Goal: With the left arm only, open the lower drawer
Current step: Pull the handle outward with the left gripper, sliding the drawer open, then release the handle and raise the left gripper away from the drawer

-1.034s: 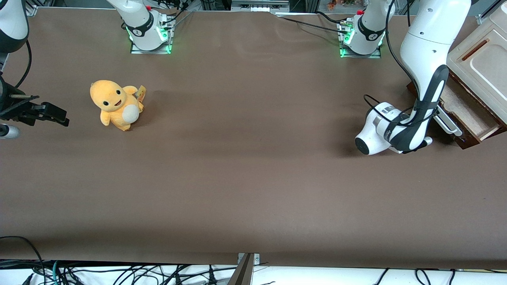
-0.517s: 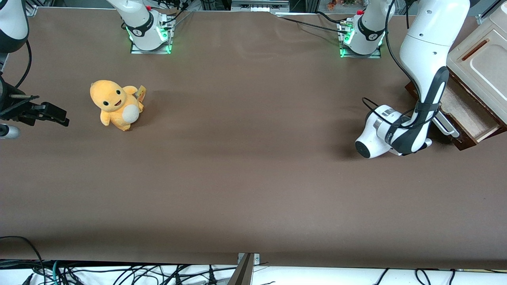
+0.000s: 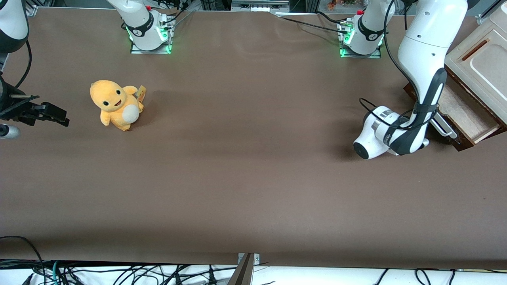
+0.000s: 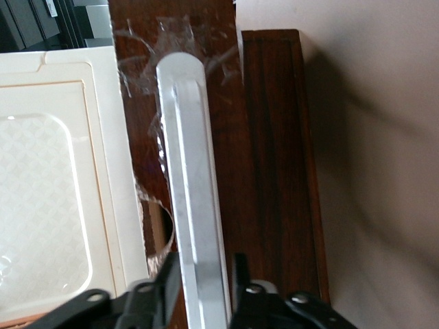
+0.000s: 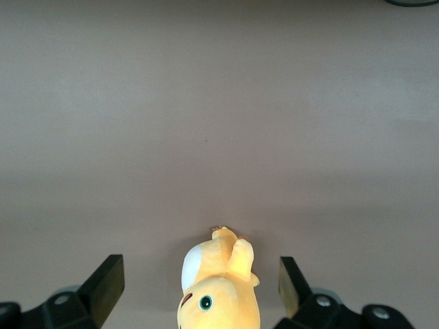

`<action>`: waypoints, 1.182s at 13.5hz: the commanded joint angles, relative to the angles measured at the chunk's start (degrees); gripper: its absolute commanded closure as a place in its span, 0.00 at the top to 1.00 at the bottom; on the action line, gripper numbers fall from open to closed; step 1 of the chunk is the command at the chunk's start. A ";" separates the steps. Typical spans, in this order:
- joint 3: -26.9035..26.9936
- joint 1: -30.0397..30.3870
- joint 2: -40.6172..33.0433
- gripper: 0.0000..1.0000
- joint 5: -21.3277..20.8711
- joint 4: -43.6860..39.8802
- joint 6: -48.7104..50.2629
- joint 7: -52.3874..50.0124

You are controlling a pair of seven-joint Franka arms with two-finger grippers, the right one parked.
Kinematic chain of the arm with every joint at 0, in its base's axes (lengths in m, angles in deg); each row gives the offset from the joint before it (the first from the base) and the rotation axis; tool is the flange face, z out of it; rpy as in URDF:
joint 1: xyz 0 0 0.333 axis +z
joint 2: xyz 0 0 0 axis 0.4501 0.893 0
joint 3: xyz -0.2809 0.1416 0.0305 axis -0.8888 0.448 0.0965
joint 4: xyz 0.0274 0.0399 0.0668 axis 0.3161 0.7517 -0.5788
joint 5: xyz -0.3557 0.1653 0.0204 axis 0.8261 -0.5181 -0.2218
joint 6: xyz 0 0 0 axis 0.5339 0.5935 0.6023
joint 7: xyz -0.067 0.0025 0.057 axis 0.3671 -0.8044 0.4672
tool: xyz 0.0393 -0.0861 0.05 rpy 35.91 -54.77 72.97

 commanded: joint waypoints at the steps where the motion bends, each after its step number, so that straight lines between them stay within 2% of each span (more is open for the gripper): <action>1: 0.37 -0.74 0.46 1.00 1.37 -1.54 1.65 1.93; 3: 0.28 -0.56 -0.07 1.00 1.55 -1.54 1.47 2.46; 6: -0.77 -0.39 -1.30 1.00 4.79 -3.02 1.21 3.85; 9: -2.18 0.14 -3.06 1.00 14.17 -10.73 1.82 10.87; 13: -2.36 -0.12 -5.42 1.00 17.71 -18.31 3.41 21.07; 16: -2.27 0.23 -9.02 1.00 26.48 -22.88 3.41 26.26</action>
